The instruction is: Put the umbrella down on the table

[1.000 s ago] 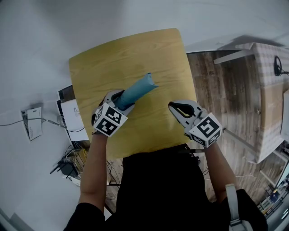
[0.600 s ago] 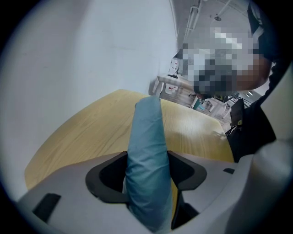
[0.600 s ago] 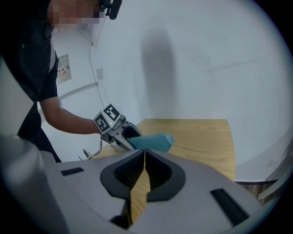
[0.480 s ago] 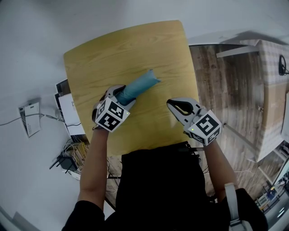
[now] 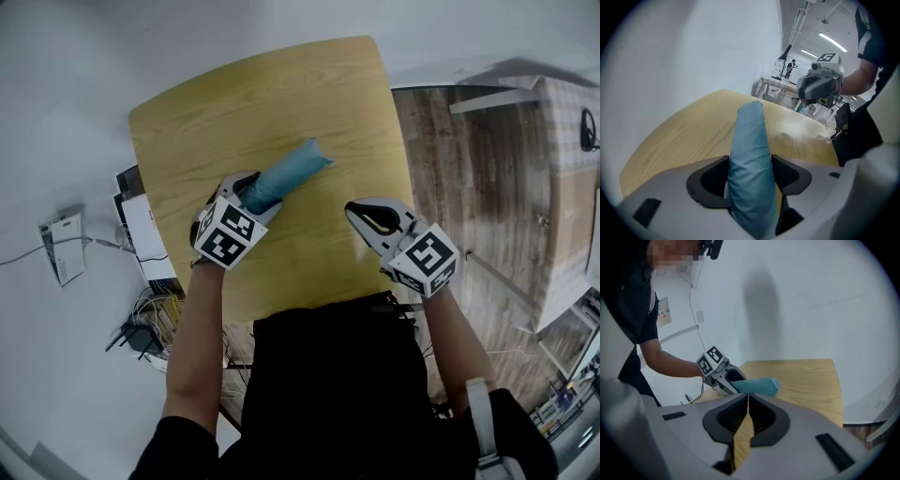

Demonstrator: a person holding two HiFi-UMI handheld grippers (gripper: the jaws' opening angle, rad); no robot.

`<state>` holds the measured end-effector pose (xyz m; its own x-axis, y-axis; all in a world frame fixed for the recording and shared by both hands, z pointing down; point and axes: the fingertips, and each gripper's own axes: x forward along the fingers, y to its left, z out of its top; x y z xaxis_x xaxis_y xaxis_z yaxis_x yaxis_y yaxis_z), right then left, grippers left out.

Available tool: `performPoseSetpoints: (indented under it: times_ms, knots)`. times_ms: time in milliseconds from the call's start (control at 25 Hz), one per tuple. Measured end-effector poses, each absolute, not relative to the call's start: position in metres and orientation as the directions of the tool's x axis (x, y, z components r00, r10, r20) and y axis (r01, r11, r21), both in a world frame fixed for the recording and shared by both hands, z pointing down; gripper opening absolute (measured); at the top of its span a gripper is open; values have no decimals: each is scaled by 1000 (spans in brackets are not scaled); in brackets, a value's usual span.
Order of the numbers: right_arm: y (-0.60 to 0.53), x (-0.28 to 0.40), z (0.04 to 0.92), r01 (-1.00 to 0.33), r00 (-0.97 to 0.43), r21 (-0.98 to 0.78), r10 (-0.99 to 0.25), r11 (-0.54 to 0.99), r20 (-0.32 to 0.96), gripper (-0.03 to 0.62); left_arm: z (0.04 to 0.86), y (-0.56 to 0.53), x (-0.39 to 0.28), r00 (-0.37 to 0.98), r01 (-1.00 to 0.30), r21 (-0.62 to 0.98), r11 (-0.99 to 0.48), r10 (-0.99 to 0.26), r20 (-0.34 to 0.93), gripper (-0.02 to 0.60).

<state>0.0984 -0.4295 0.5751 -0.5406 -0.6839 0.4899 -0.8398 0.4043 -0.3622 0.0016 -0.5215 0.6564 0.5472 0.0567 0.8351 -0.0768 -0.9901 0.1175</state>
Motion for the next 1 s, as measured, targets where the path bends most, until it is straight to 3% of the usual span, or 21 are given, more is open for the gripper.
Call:
performPoseSetpoints:
  times_ms: [400, 800, 920, 1000]
  knots:
    - [-429, 97, 560, -850, -527, -323, -696, 416, 488, 21, 649, -518, 4, 530, -23, 91, -996, 65, 846, 302]
    - [-431, 92, 511, -869, -494, -222, -740, 443, 457, 21, 558, -532, -2, 705, -122, 95, -988, -19, 708, 299]
    - [-435, 90, 483, -870, -491, -201, -768, 450, 410, 21, 525, -530, -11, 792, -168, 160, -973, -37, 610, 263]
    - [-439, 86, 459, -856, -517, -187, -778, 482, 357, 21, 502, -534, -17, 854, -208, 208, -956, -74, 515, 196]
